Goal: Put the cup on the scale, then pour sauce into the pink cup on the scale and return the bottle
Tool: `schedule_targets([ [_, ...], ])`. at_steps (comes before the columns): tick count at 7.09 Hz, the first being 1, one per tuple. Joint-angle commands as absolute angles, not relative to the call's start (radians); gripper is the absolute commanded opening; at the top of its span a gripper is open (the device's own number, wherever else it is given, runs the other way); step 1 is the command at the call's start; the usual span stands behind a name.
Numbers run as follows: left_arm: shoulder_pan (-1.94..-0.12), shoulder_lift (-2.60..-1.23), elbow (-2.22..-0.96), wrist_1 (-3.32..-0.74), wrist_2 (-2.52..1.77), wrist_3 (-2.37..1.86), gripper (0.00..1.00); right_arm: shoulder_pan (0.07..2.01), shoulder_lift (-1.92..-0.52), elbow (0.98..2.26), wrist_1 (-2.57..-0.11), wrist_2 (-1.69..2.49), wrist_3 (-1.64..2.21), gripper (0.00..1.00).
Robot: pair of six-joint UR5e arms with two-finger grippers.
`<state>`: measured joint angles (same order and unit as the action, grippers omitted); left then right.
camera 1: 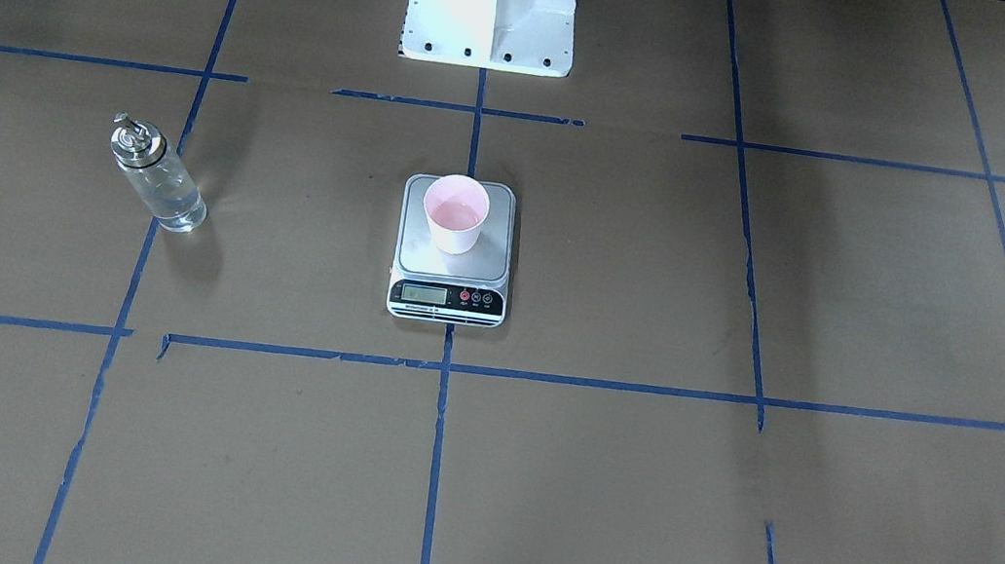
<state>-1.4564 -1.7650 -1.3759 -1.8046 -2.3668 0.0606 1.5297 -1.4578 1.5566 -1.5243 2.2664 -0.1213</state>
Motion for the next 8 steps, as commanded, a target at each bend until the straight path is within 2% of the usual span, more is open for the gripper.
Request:
schedule_targets([
  [1,-1.526,-1.72,-1.405,-1.775,-2.51,-0.003,1.0,1.546,-1.465,1.563,-1.759,2.405,-0.189,1.0],
  [3,-1.607,-1.71,-1.604,-1.549,-2.472,0.003,1.0,1.536,-1.477,1.565,-1.76,2.398,-0.183,1.0],
  [4,-1.606,-1.698,-1.606,-1.59,-2.234,0.009,1.0,1.532,-1.474,1.565,-1.759,2.396,-0.183,1.0],
  [5,-1.608,-1.691,-1.612,-1.62,-2.196,0.006,1.0,1.511,-1.473,1.556,-1.758,2.376,-0.181,1.0],
  [7,-1.601,-1.69,-1.507,-1.691,-2.325,0.009,1.0,1.509,-1.471,1.56,-1.756,2.373,-0.181,1.0],
  [8,-1.6,-1.681,-1.488,-1.727,-2.461,0.008,1.0,1.512,-1.485,1.566,-1.671,2.376,-0.176,1.0],
])
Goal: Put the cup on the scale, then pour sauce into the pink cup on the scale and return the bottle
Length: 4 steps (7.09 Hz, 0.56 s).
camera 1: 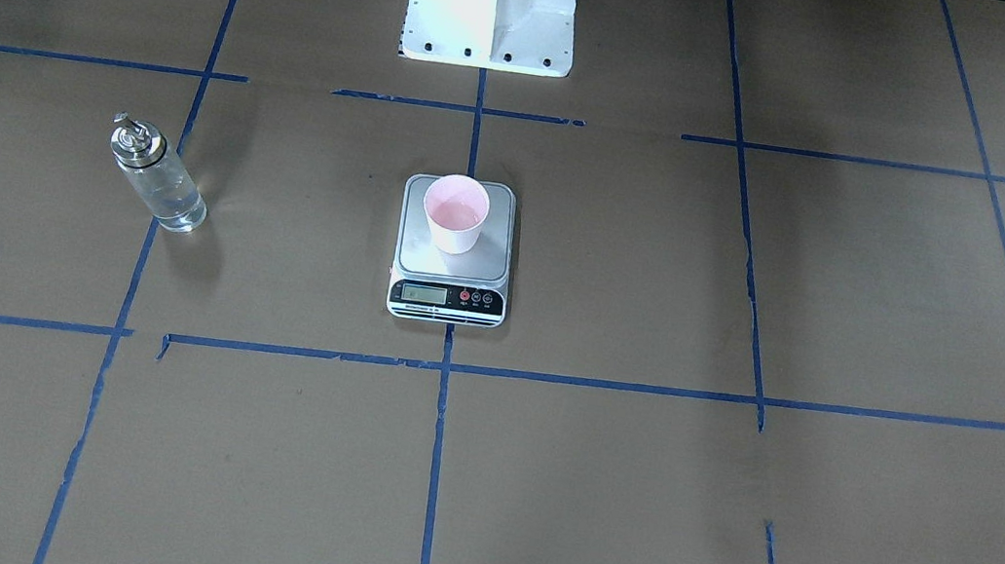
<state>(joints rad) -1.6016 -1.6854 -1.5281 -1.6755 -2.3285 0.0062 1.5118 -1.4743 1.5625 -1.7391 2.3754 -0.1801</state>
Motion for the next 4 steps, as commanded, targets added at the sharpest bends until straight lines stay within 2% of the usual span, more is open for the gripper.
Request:
schedule_targets([
  [1,-1.6,-1.68,-1.491,-1.747,-2.471,0.006,1.0,1.516,-1.497,1.563,-1.622,2.373,-0.181,1.0],
  [2,-1.598,-1.658,-1.485,-1.746,-2.461,0.008,1.0,1.52,-1.496,1.542,-1.617,2.37,-0.181,1.0],
  [4,-1.598,-1.652,-1.47,-1.763,-2.439,-0.001,1.0,1.536,-1.492,1.584,-1.595,2.37,-0.175,1.0],
])
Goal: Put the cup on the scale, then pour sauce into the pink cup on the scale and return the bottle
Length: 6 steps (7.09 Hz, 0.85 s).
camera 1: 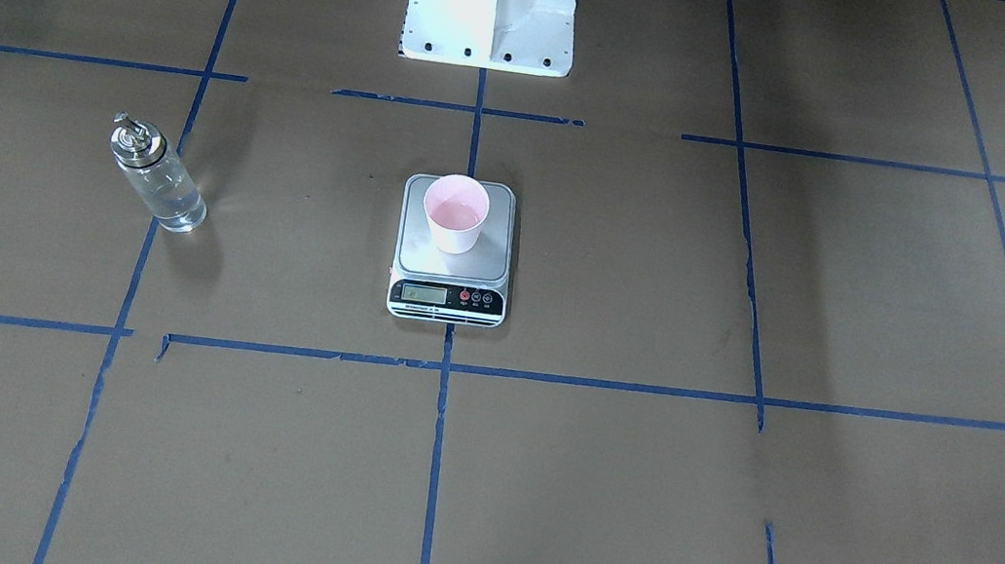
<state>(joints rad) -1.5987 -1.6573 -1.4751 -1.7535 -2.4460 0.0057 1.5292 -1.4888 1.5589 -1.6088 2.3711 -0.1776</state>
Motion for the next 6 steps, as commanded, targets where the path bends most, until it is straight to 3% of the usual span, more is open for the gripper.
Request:
schedule_targets([
  [1,-1.598,-1.654,-1.474,-1.766,-2.434,0.003,1.0,1.536,-1.497,1.627,-1.595,2.368,-0.17,1.0],
  [6,-1.588,-1.687,-1.564,-1.472,-2.332,0.184,1.0,1.534,-1.534,1.62,-1.595,2.371,-0.17,1.0],
])
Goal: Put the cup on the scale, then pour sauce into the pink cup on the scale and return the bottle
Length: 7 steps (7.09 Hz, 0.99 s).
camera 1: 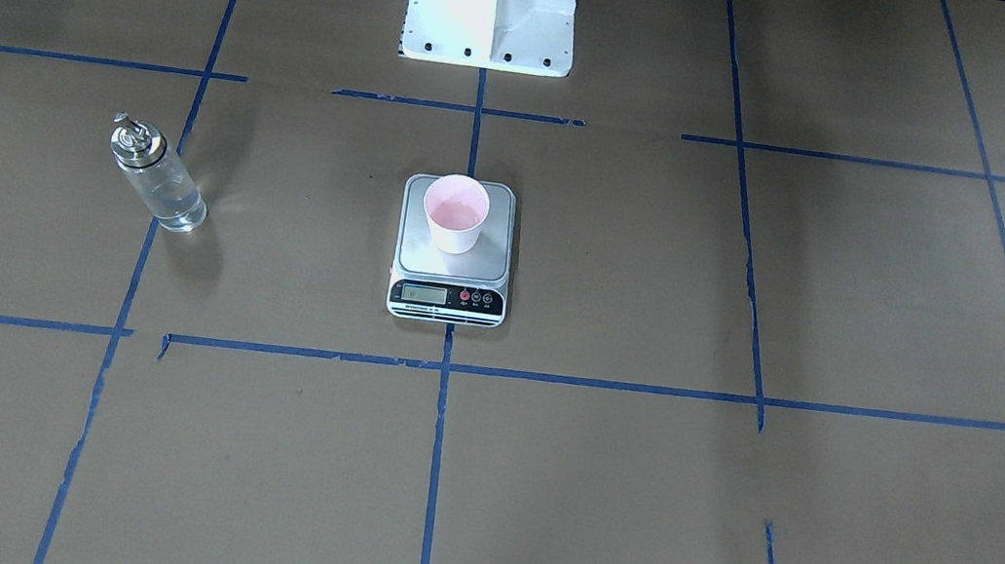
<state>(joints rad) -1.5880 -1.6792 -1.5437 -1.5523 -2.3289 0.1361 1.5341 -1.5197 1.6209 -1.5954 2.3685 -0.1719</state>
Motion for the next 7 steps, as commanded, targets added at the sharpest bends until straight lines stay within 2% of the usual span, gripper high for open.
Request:
schedule_targets([
  [1,-1.586,-1.689,-1.563,-1.509,-2.332,0.183,1.0,1.534,-1.546,1.623,-1.595,2.376,-0.17,1.0],
  [7,-1.586,-1.684,-1.566,-1.546,-2.333,0.183,1.0,1.534,-1.548,1.617,-1.594,2.37,-0.175,1.0],
])
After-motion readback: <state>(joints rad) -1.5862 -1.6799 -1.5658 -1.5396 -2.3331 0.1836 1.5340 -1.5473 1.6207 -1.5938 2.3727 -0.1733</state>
